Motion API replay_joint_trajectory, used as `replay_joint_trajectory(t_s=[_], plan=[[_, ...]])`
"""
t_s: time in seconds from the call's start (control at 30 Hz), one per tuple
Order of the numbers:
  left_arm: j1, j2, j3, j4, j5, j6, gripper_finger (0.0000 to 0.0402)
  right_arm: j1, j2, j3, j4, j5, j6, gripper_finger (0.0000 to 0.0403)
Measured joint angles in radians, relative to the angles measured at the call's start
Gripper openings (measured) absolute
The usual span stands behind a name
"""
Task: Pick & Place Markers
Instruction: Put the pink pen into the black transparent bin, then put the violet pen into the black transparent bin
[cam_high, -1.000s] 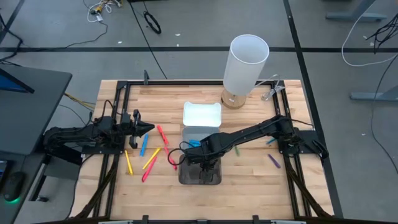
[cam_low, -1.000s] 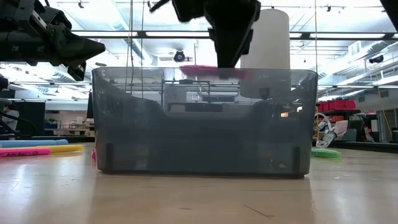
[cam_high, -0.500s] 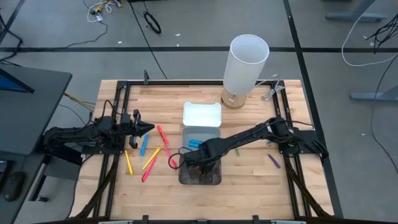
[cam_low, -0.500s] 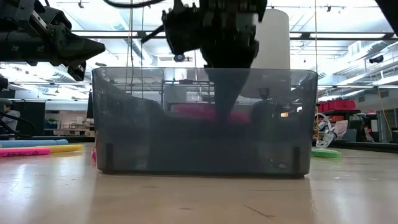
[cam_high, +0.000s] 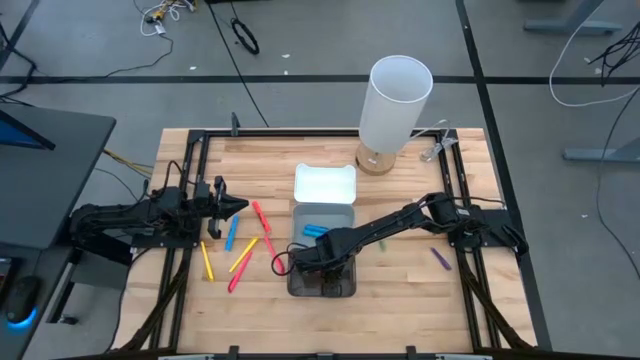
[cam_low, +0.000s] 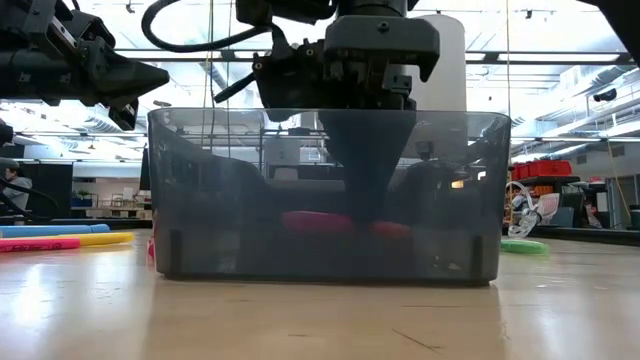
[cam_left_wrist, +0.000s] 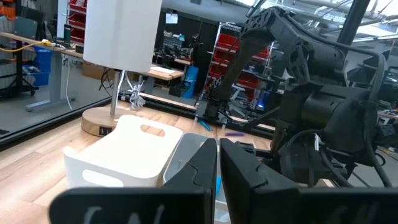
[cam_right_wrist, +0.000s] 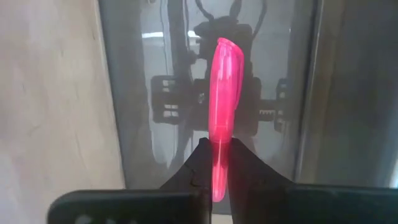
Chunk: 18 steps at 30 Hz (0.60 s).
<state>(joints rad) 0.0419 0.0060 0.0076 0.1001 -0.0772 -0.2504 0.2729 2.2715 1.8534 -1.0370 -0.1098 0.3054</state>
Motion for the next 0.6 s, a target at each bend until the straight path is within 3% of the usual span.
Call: replay_joint_trajectory(t_s=[0.13, 0.6], plan=[[0.0, 0.0, 0.0, 0.0, 0.0, 0.0, 0.0023, 0.0, 0.0, 0.0, 0.006, 0.0, -0.001, 0.0034], [0.0, 0.0, 0.0, 0.0, 0.0, 0.0, 0.0023, 0.0, 0.0, 0.0, 0.016, -0.004, -0.001, 0.0173]])
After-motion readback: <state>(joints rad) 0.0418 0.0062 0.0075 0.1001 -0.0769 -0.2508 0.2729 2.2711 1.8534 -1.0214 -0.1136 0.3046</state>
